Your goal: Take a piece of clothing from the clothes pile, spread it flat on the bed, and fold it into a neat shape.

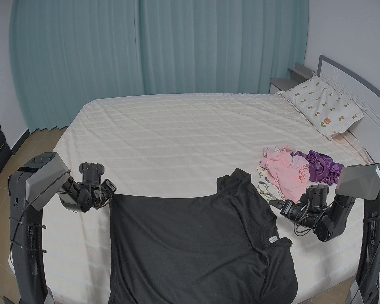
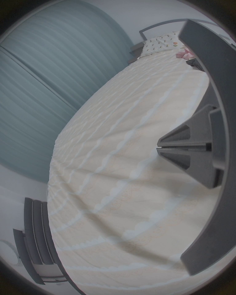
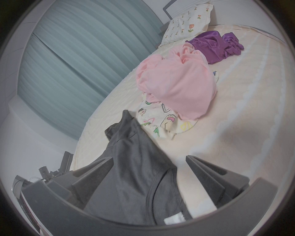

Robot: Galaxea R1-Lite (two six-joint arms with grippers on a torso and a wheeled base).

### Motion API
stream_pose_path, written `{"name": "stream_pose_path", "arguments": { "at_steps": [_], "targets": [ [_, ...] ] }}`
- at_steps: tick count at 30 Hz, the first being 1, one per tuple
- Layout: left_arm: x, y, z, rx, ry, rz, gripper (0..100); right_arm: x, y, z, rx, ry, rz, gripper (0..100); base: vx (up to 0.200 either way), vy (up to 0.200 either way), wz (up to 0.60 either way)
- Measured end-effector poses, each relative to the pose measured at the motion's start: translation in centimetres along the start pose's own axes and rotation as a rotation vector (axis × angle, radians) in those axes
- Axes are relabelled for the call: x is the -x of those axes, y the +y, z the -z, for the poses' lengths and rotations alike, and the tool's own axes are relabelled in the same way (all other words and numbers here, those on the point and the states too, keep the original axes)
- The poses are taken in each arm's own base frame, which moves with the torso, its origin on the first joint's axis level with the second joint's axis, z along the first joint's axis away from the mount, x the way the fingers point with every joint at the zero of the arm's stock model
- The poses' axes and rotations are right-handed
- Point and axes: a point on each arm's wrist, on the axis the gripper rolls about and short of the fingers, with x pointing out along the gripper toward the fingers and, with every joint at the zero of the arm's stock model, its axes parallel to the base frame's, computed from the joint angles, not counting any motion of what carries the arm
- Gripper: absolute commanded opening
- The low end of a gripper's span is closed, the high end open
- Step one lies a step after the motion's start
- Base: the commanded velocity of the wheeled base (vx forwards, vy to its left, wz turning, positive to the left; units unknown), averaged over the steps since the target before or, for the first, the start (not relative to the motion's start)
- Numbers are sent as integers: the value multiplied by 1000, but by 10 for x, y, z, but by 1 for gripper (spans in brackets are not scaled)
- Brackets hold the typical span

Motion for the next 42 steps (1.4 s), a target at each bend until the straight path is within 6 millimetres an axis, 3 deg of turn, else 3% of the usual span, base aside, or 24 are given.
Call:
{"name": "stream_pose_path", "arguments": {
  "at_steps": [9, 10, 21, 33, 42],
  "targets": [
    [-10, 5, -3, 36, -27, -11, 0, -42, -3, -10, 17, 72, 4, 100, 0, 0, 0],
    [-11, 6, -3, 37, -27, -12, 0, -44, -3, -9, 18, 85, 3, 0, 0, 0, 0],
    [-13, 8, -3, 43, -27, -18, 0, -62, -2, -21, 34, 127, 1, 0, 0, 0, 0],
    [-15, 5, -5, 42, -37, -3, 0, -63, -14, -45, 17, 34, -6, 0, 0, 0, 0],
    [-19, 4, -6, 42, -41, 3, 0, -65, -14, -50, 27, -6, -25, 0, 0, 0, 0]
  ]
}}
